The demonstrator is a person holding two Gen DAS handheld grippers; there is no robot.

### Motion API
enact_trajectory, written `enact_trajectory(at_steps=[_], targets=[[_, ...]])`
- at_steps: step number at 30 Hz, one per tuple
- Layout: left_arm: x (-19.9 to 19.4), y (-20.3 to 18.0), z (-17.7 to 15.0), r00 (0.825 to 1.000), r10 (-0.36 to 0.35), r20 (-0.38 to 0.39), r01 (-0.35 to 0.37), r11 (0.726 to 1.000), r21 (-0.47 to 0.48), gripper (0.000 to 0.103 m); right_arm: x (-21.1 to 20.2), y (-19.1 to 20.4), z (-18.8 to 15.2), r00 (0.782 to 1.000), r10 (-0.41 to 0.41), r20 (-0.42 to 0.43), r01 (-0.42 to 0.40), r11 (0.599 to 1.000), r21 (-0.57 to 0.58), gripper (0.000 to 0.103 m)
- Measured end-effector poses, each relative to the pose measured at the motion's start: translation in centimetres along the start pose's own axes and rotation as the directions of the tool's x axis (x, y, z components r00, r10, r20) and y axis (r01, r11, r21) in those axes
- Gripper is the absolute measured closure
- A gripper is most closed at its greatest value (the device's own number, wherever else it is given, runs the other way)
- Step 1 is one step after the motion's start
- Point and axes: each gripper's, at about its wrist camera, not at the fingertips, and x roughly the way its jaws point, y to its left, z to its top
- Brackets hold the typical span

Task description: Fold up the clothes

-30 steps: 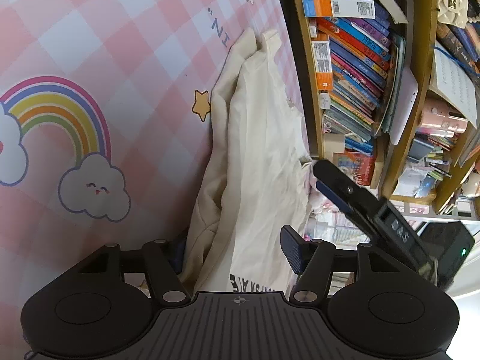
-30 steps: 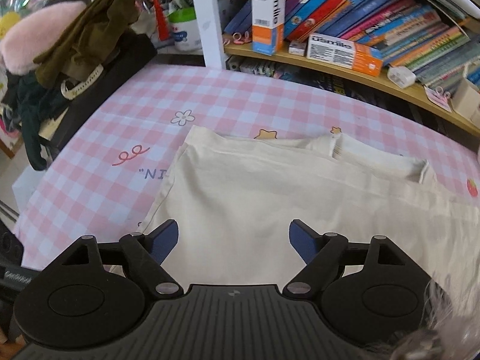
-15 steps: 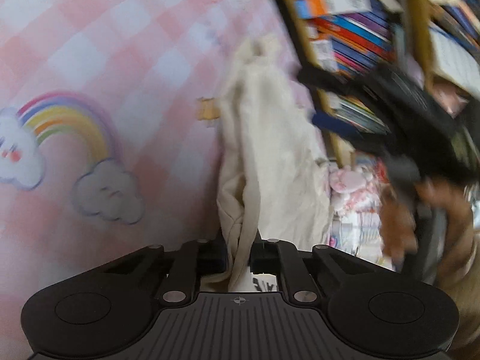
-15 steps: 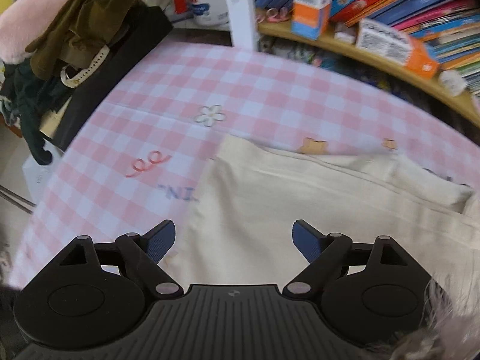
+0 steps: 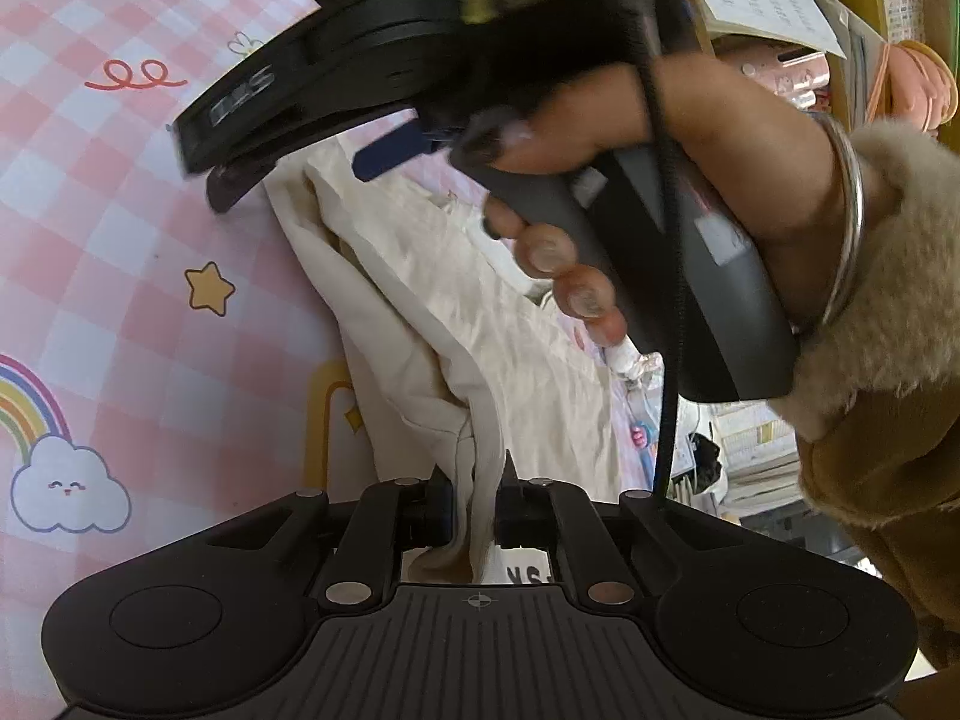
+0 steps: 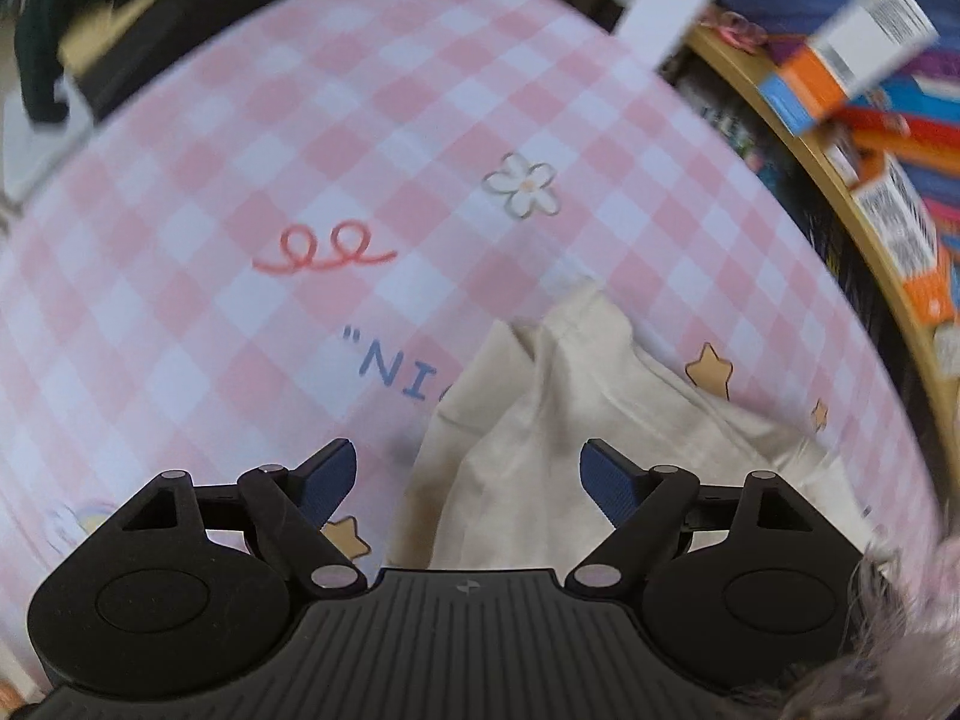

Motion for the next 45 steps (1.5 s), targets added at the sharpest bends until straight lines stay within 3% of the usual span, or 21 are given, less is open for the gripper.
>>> enact_trajectory(at_steps=[4,12,14,16,17,20,23,30,45], targets=[[0.2,-0.1,0.1,1.000,-0.001,-0.005,0.001,1.000,0.002,0.094,1.0,1.6,0.0,0.996,-0.082,-0.035,0.078,0.992,-0.102,0.021],[0.3,0.0,0.2,1.000,-0.005,-0.010,0.005,1.000,0.007,0.094,1.6,1.8,0.1,0.995,-0.090,-0.048,0.083,0.987,-0.137,0.032],[0.3,-0.1,0.2,1.000,-0.005,-0.013,0.006,1.000,0.013,0.094,1.6,1.7,0.1,0.995,-0.089,-0.044,0.082,0.988,-0.130,0.039],[0.3,-0.2,0.1,1.000,-0.006,-0.017,0.007,1.000,0.022,0.094,1.6,1.6,0.0,0.994,-0.096,-0.045,0.090,0.988,-0.124,0.064],[0.3,-0.3,0.1,1.000,-0.007,-0.016,0.008,1.000,0.030,0.094,1.5,1.5,-0.1,0.993,-0.104,-0.047,0.098,0.988,-0.121,0.071],[0.3,-0.8,0.1,1.000,-0.015,-0.014,0.016,0.999,0.052,0.094,1.2,0.7,-0.6,0.996,-0.085,-0.040,0.080,0.992,-0.102,0.085],[0.4,-1.4,0.1,1.000,-0.025,-0.017,0.027,0.996,0.080,0.094,0.2,-0.5,-1.1,0.999,-0.050,-0.018,0.049,0.997,-0.064,0.092],[0.6,-3.2,0.6,0.998,-0.060,-0.019,0.062,0.987,0.151,0.094,-3.3,-3.9,-2.7,0.998,0.003,0.063,-0.005,1.000,0.026,0.095],[5.1,-9.2,0.3,0.992,-0.099,-0.072,0.114,0.961,0.254,0.094,-8.7,-13.5,-9.6,0.978,-0.045,0.204,0.007,0.983,0.185,0.095]])
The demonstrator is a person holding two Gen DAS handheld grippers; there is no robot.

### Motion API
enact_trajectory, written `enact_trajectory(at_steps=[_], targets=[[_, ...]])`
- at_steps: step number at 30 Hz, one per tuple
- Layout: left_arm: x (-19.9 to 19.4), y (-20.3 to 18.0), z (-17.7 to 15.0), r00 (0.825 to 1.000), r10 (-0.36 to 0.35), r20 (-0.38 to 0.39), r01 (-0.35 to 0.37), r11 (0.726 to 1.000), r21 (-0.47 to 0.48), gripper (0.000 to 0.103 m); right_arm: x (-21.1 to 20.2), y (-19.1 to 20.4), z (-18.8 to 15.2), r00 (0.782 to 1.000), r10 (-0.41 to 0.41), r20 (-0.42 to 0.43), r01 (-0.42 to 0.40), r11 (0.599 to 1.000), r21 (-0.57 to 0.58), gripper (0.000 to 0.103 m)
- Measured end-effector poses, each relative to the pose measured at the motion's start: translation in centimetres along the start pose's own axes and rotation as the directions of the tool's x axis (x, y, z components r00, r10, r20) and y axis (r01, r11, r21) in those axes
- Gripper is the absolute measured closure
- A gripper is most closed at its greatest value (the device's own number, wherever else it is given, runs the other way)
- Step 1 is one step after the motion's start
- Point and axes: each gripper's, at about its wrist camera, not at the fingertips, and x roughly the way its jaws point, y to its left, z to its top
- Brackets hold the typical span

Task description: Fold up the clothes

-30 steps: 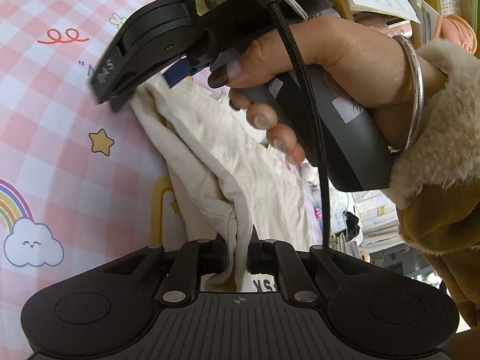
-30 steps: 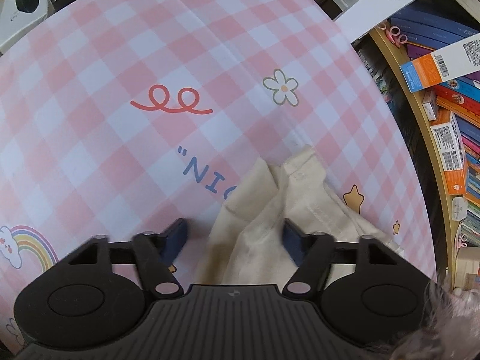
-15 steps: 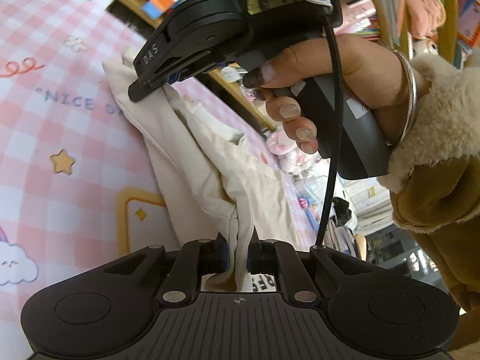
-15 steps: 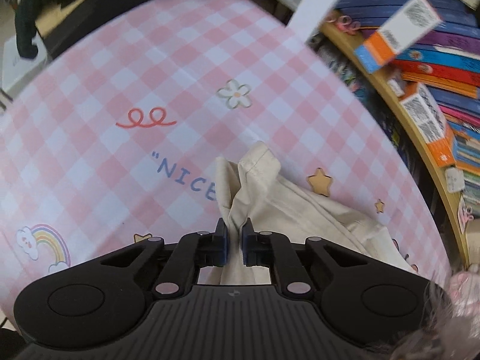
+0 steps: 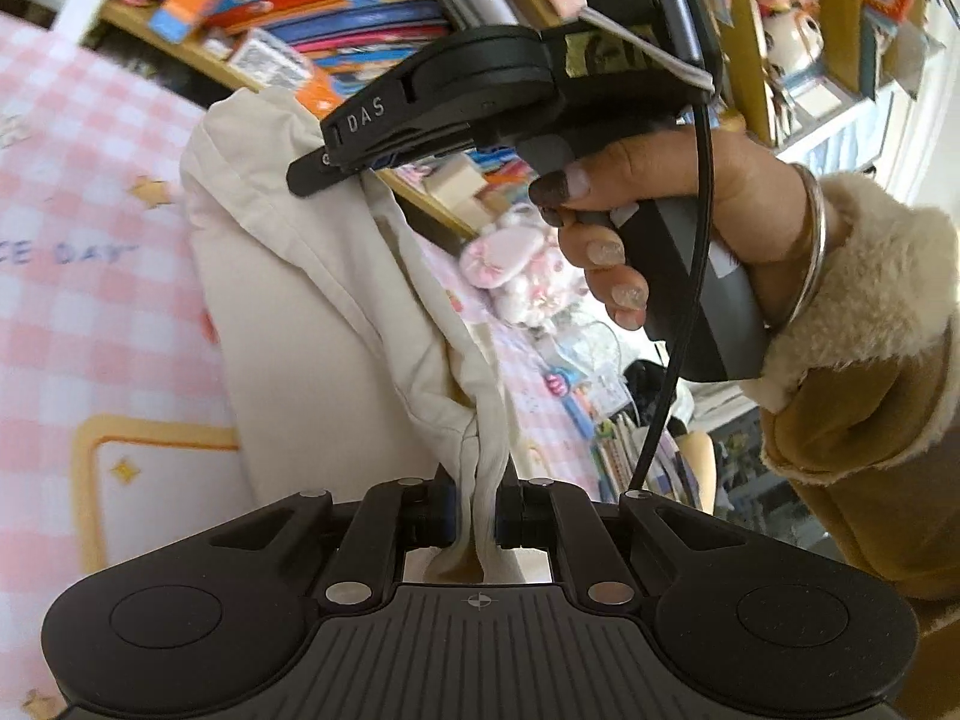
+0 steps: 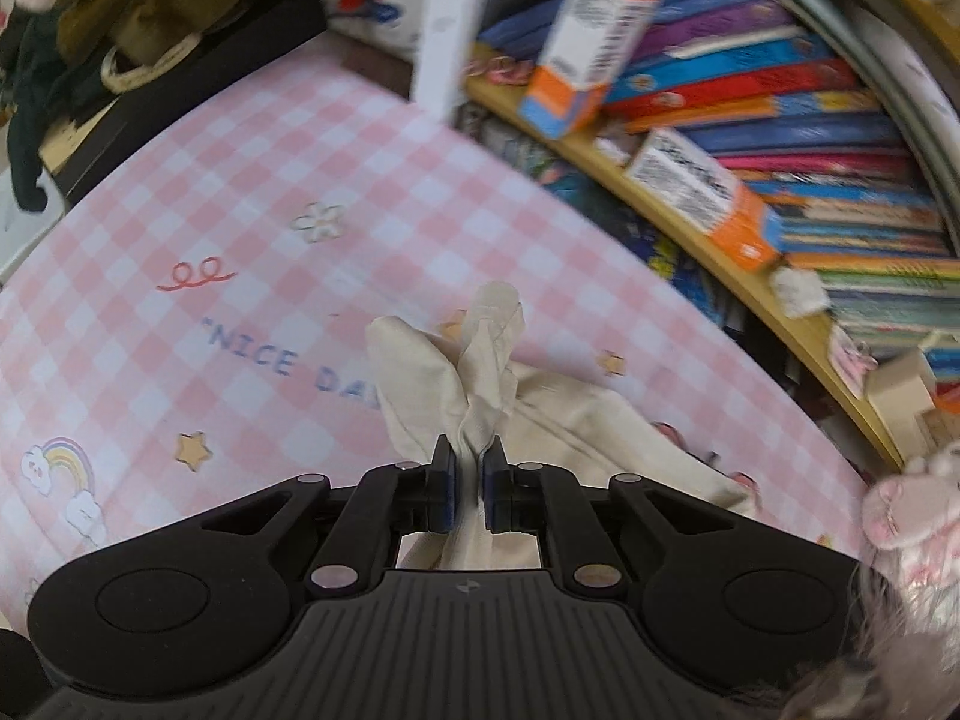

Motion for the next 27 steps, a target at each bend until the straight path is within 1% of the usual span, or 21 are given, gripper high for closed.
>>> enact_trajectory(at_steps=[3,7,12,15,19,21,25,27], targets=[[2.2,-2.0,0.3,1.000,-0.003,-0.011,0.003,1.000,0.014,0.094,-1.2,-2.8,-1.4,1.000,-0.005,0.024,0.004,1.000,0.026,0.095],[5.2,-3.7,-0.2,0.999,0.017,-0.028,-0.016,0.999,0.029,0.094,-2.1,-7.1,-3.6,0.999,-0.003,0.046,0.000,0.999,0.051,0.095],[9.7,-6.6,-0.5,0.997,0.070,-0.032,-0.070,0.997,0.014,0.094,-2.2,-12.5,-7.2,0.996,0.037,0.083,-0.043,0.997,0.071,0.095],[11.7,-8.1,-0.7,0.995,0.102,-0.022,-0.102,0.995,0.010,0.094,-2.3,-15.8,-9.4,0.990,0.078,0.122,-0.086,0.994,0.062,0.095],[14.1,-10.1,-1.1,0.991,0.135,0.002,-0.135,0.991,-0.004,0.094,-2.5,-19.8,-12.1,0.976,0.119,0.183,-0.130,0.990,0.052,0.096],[15.3,-11.1,-1.4,0.988,0.151,0.009,-0.151,0.988,-0.005,0.094,-2.8,-21.6,-13.4,0.964,0.148,0.221,-0.161,0.986,0.043,0.096],[17.8,-12.8,-1.8,0.983,0.183,0.000,-0.183,0.983,0.005,0.094,-2.9,-24.8,-15.7,0.943,0.190,0.273,-0.208,0.977,0.039,0.096],[19.1,-13.3,-1.8,0.981,0.196,-0.009,-0.196,0.981,0.005,0.094,-2.6,-26.1,-16.8,0.939,0.195,0.282,-0.216,0.975,0.046,0.096]])
